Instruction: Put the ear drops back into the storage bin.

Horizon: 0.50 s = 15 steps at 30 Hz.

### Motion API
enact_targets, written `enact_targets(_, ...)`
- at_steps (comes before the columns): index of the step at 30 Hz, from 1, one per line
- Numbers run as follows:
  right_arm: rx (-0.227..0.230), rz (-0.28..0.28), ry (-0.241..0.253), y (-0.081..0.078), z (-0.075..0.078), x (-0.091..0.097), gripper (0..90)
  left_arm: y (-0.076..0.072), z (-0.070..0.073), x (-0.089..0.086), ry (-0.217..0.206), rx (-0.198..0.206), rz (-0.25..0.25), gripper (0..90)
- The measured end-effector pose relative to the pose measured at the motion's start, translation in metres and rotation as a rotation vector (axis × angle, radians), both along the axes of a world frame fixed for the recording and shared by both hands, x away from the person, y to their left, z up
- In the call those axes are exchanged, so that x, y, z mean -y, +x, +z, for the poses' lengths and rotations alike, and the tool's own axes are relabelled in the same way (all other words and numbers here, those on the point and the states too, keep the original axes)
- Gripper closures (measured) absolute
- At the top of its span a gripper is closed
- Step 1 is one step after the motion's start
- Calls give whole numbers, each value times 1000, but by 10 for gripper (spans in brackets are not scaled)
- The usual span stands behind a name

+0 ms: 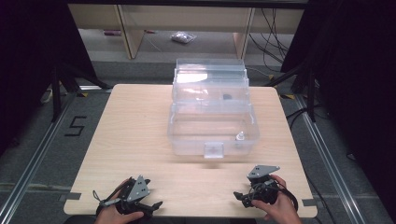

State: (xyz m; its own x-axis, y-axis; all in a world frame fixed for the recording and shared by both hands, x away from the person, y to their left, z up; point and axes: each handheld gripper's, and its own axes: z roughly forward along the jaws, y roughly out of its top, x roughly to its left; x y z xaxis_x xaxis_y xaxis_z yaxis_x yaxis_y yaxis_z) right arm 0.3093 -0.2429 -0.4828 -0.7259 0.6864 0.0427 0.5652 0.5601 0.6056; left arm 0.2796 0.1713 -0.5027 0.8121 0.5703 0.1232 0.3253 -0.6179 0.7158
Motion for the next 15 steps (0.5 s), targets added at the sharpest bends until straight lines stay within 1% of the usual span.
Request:
enact_targets(1,4,16,1,0,-1,1,182,0,0,0,-1,0,0,157)
enact_targets(2,14,-11,5,-2,-2,0,182,0,0,0,0,0,0,156)
enact_targets(3,13,-7,8,-2,-2,1,181,0,0,0,-1,1,0,157)
enact_targets(4,0,0,0,-3,-2,2,181,0,0,0,0,0,0,157)
enact_targets(5,-18,-16,1,-4,-1,2,181,0,0,0,-1,0,0,157)
enact_targets(7,-6,-7,-6,-4,-3,4,178,0,0,0,0,0,0,157)
enact_targets(8,6,-11,3,-5,-5,4,178,0,0,0,1,0,0,157)
enact_targets(9,-14,-13,-2,-6,-3,4,177,0,0,0,-3,-2,1,156)
enact_targets(12,-26,-22,-5,-8,-3,4,175,0,0,0,-1,0,1,157)
enact_targets(13,-19,-17,-5,-8,-4,4,174,0,0,0,0,1,0,157)
enact_targets(14,0,11,-4,-6,-6,5,174,0,0,0,1,1,0,157)
enact_targets(15,3,11,-5,-5,-6,5,174,0,0,0,2,0,-1,157)
